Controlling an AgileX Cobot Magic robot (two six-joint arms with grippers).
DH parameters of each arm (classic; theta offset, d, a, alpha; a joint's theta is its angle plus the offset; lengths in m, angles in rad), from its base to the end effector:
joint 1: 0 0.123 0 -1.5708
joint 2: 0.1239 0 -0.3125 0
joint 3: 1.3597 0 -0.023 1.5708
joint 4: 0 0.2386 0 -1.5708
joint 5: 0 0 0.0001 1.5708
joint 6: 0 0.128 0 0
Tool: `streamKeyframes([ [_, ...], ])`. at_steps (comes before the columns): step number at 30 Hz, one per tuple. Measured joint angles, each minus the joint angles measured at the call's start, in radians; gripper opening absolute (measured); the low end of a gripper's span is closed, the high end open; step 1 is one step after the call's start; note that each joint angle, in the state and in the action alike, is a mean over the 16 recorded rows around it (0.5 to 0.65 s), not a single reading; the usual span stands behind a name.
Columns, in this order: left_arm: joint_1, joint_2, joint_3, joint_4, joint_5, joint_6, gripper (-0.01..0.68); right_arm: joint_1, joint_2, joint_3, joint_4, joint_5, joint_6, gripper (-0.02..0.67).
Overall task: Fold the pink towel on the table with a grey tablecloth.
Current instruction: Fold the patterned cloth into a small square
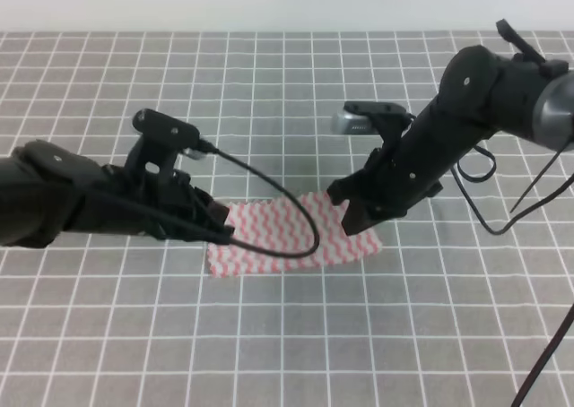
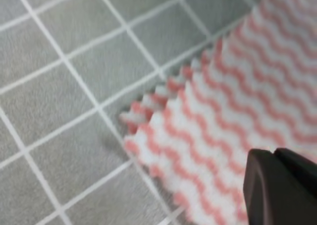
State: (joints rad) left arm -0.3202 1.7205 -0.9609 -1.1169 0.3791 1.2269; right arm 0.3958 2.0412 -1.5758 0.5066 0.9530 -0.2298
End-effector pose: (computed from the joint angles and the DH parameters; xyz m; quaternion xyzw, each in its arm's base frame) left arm 0.3335 -0.1555 0.2029 0.2683 0.8836 -0.1886 0.3341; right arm 0.3868 0.2165 0.2030 -0.1819 0.9513 0.2290 0.0970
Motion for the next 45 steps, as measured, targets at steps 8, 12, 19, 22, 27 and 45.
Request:
streamKeyframes([
  [8,0.0,-0.022,-0.003,-0.107,-0.014,0.004,-0.001,0.0,-0.018,0.0,-0.001,-0.099,0.029,-0.014],
  [12,0.0,-0.001,-0.018,-0.15,-0.011,0.008,-0.001,-0.001,-0.019,0.0,-0.003,-0.138,0.046,-0.008],
  [19,0.0,0.062,-0.06,-0.183,0.015,0.01,-0.001,-0.016,-0.019,0.0,-0.01,-0.156,0.066,0.034],
  [22,0.0,0.095,-0.078,-0.186,0.031,0.009,-0.001,-0.027,-0.018,0.0,-0.01,-0.152,0.076,0.066],
  [27,0.0,0.138,-0.098,-0.186,0.042,0.006,-0.001,-0.044,-0.015,0.0,-0.008,-0.141,0.089,0.123],
  [45,0.004,0.217,-0.106,-0.187,0.02,0.023,-0.001,-0.061,0.032,0.0,0.001,-0.127,0.121,0.197],
])
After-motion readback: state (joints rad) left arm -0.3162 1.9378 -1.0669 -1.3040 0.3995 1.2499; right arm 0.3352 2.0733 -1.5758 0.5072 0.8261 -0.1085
